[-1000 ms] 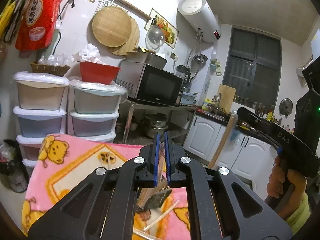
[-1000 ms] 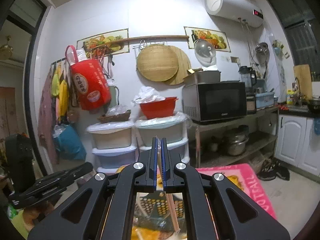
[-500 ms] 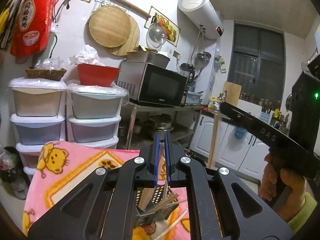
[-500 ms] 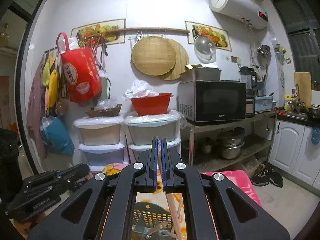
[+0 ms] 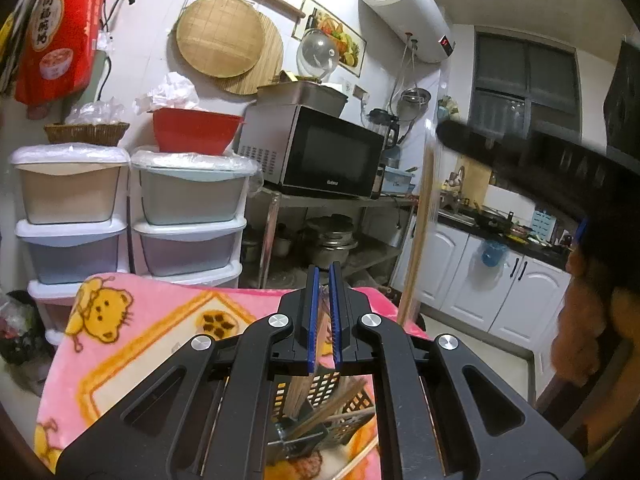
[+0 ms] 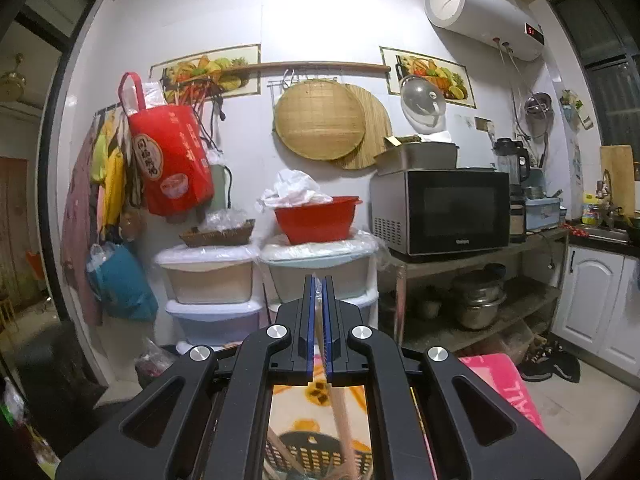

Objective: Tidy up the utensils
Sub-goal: 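Carry both held chopsticks over the basket and lower them in, then open both tools to release the chopsticks into the basket, then withdraw both tools from the basket toward the remaining chopsticks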

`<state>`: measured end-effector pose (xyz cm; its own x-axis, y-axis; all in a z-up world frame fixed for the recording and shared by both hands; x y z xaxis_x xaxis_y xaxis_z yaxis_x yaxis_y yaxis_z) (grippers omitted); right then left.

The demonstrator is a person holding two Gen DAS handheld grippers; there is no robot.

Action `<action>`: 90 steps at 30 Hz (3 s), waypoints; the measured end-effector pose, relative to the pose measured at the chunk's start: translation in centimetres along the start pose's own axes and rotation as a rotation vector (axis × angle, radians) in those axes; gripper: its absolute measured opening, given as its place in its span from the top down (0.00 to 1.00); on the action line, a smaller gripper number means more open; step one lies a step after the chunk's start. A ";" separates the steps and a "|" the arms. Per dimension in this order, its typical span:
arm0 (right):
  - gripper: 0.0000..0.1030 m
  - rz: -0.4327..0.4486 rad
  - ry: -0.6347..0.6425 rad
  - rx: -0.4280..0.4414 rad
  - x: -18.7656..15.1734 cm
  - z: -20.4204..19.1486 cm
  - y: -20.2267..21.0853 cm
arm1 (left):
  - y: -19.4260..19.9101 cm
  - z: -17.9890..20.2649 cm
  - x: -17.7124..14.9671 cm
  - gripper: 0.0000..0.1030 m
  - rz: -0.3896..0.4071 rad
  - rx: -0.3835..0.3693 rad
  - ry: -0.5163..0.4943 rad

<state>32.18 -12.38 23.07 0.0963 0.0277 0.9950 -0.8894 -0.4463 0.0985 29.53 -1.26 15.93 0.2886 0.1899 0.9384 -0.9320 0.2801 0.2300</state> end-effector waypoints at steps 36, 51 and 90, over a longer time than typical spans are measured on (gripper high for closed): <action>0.66 -0.225 -0.131 -0.034 -11.7 3.1 0.1 | -1.5 -2.2 -5.2 0.70 -0.152 0.047 0.026; 0.60 -0.277 -0.183 -0.069 -14.7 4.2 4.9 | 2.4 -4.0 -5.2 0.42 -0.131 0.054 0.089; 0.55 -0.424 -0.096 -0.039 -21.7 -0.2 10.3 | 9.3 -7.5 -12.4 0.11 -0.223 0.113 0.153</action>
<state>20.84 -17.37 2.50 0.4959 0.1170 0.8605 -0.7786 -0.3790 0.5002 18.94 6.03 4.51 0.5105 0.2775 0.8139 -0.8580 0.2262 0.4611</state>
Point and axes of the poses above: each gripper's, at about its wrist camera, not at the fingertips, and y roughly against the way its jaws point, z to its right, x to its top, the point moved 5 cm from there along -y, roughly the way its jaws point, and after that the axes turned 3 degrees about y, right-handed, at the moved point
